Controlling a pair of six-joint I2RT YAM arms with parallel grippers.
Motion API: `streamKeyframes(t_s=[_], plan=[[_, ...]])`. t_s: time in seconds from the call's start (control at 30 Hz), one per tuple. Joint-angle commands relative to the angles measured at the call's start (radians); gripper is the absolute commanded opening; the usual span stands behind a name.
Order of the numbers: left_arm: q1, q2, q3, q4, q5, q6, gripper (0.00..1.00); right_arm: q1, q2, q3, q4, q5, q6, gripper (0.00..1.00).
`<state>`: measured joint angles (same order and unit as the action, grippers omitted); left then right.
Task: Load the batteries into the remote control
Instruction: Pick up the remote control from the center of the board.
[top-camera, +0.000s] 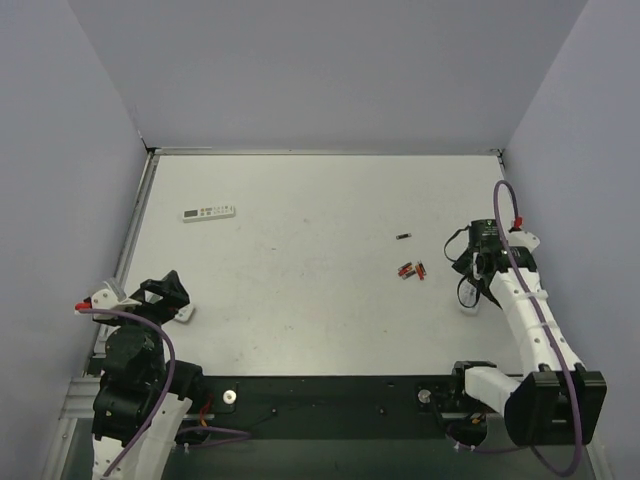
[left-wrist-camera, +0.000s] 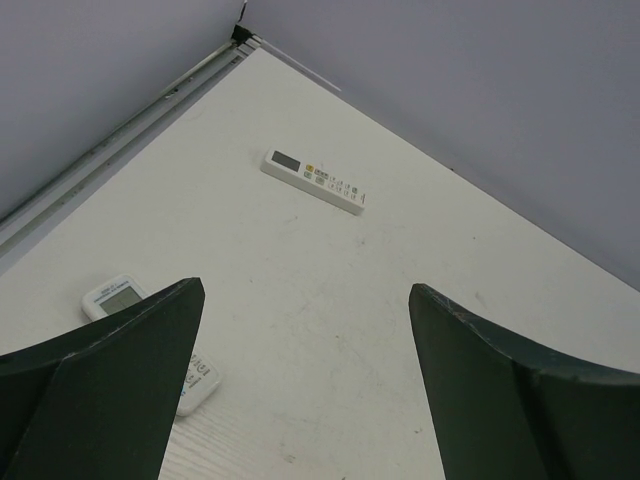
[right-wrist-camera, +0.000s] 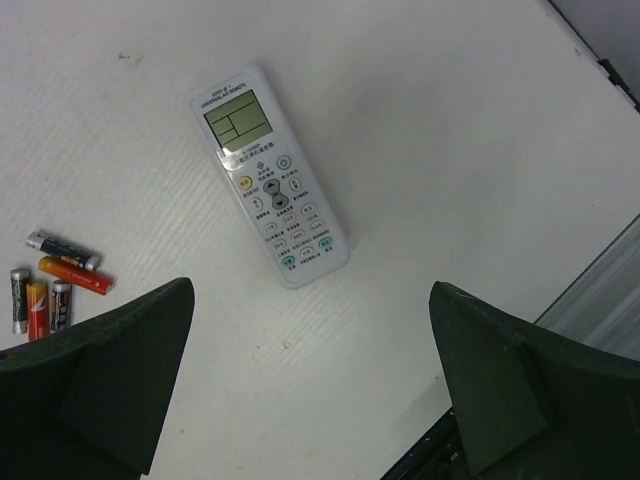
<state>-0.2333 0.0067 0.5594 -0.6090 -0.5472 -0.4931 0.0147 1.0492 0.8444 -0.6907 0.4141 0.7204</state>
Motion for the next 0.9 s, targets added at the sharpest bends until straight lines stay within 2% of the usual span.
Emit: streamKeyframes(t_s=[0.0,0.1,0.27,0.37,0.47,0.5,0.57,0.6,0.7,0.8,0.87], plan=[[-0.024,-0.111,0.016,0.028,0.012,0.013,0.95,-0.012,0.162,0.007,0.045,0.028,0.082,0.97],[-0.034,-0.113,0.013,0.037,0.013,0.018,0.95,-0.059,0.277,0.015,0.111,0.032,0.03,0.93],[-0.043,-0.111,0.01,0.034,0.016,0.019,0.95,-0.133,0.44,0.027,0.203,-0.202,-0.085,0.87],[-0.044,-0.108,0.008,0.041,0.018,0.022,0.95,-0.137,0.504,0.039,0.212,-0.265,-0.11,0.82],[-0.047,-0.102,0.005,0.045,0.021,0.024,0.95,-0.139,0.534,0.018,0.227,-0.275,-0.108,0.67],[-0.047,-0.1,0.005,0.043,0.026,0.025,0.95,-0.139,0.532,0.009,0.232,-0.271,-0.108,0.58],[-0.05,-0.091,0.004,0.046,0.038,0.03,0.95,-0.139,0.525,-0.016,0.243,-0.267,-0.105,0.48],[-0.052,-0.086,0.004,0.051,0.049,0.031,0.95,-0.139,0.516,-0.022,0.246,-0.256,-0.099,0.39],[-0.054,-0.076,-0.003,0.072,0.084,0.044,0.95,-0.133,0.46,-0.059,0.252,-0.252,-0.09,0.25],[-0.054,-0.062,-0.012,0.098,0.142,0.056,0.94,-0.096,0.37,-0.085,0.258,-0.247,-0.088,0.15],[-0.052,-0.048,-0.021,0.115,0.179,0.059,0.95,-0.055,0.294,-0.09,0.261,-0.232,-0.101,0.14]])
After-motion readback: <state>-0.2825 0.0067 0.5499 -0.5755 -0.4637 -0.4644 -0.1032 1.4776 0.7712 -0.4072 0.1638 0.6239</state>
